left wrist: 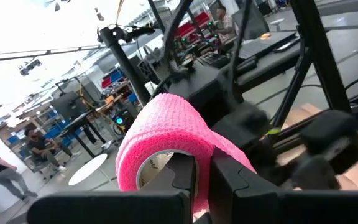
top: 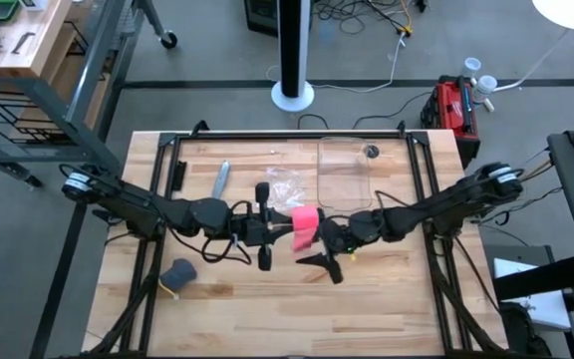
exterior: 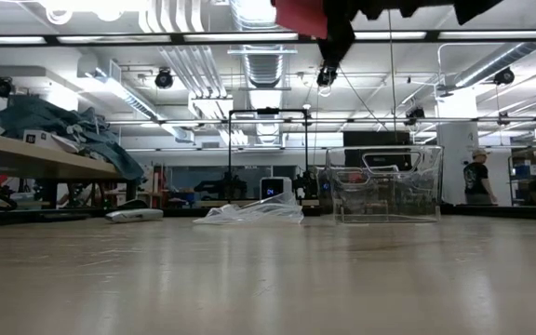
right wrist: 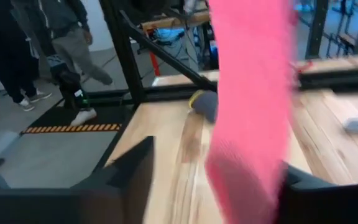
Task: Roll bandage
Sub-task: Roll the pink bandage
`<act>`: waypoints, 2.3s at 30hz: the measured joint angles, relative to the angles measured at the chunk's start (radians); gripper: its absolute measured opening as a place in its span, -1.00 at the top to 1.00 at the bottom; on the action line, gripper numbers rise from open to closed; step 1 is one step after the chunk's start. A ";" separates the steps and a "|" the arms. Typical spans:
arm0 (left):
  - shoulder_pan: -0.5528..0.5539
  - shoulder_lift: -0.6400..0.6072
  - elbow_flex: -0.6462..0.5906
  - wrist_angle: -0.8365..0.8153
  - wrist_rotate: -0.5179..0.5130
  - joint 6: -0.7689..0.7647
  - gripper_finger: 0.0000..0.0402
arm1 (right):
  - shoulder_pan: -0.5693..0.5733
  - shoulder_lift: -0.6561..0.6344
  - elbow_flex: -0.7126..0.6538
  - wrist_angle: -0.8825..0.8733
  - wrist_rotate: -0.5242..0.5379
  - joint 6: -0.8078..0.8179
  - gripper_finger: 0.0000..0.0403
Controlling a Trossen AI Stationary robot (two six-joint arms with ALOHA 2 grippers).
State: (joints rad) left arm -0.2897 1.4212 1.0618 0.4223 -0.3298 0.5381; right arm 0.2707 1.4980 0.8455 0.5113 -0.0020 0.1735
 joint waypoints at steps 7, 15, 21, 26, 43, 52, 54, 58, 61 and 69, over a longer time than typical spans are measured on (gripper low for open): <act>-0.006 0.000 0.000 -0.085 -0.081 0.002 0.96 | 0.080 -0.058 0.036 -0.018 0.014 -0.077 0.93; -0.005 0.011 0.000 -0.189 -0.100 0.026 0.96 | 0.120 -0.135 0.143 -0.124 0.135 -0.060 0.99; -0.005 0.020 0.000 -0.213 -0.098 0.037 0.96 | 0.100 -0.143 0.278 -0.288 0.143 0.017 1.00; -0.005 0.020 0.000 -0.213 -0.070 0.037 0.96 | 0.084 -0.141 0.375 -0.434 0.232 0.036 1.00; -0.003 0.016 0.000 -0.161 0.200 0.028 0.96 | -0.083 -0.153 0.395 -0.569 0.221 0.100 1.00; -0.003 0.004 0.000 -0.152 0.243 0.016 0.96 | -0.167 -0.154 0.389 -0.575 0.022 0.181 1.00; -0.003 0.003 0.000 -0.137 0.243 0.003 0.96 | -0.179 -0.154 0.389 -0.600 0.001 0.201 0.97; -0.003 0.001 0.000 -0.140 0.251 -0.018 0.96 | -0.196 -0.154 0.388 -0.636 -0.017 0.234 0.77; -0.003 -0.006 0.000 -0.151 0.258 -0.028 0.96 | -0.213 -0.154 0.388 -0.647 -0.076 0.280 0.55; -0.002 -0.016 0.000 -0.154 0.269 -0.047 0.96 | -0.254 -0.169 0.387 -0.701 -0.128 0.297 0.00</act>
State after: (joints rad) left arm -0.2916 1.4055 1.0618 0.2687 -0.0609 0.4909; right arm 0.0166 1.3289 1.2327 -0.1893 -0.1303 0.4702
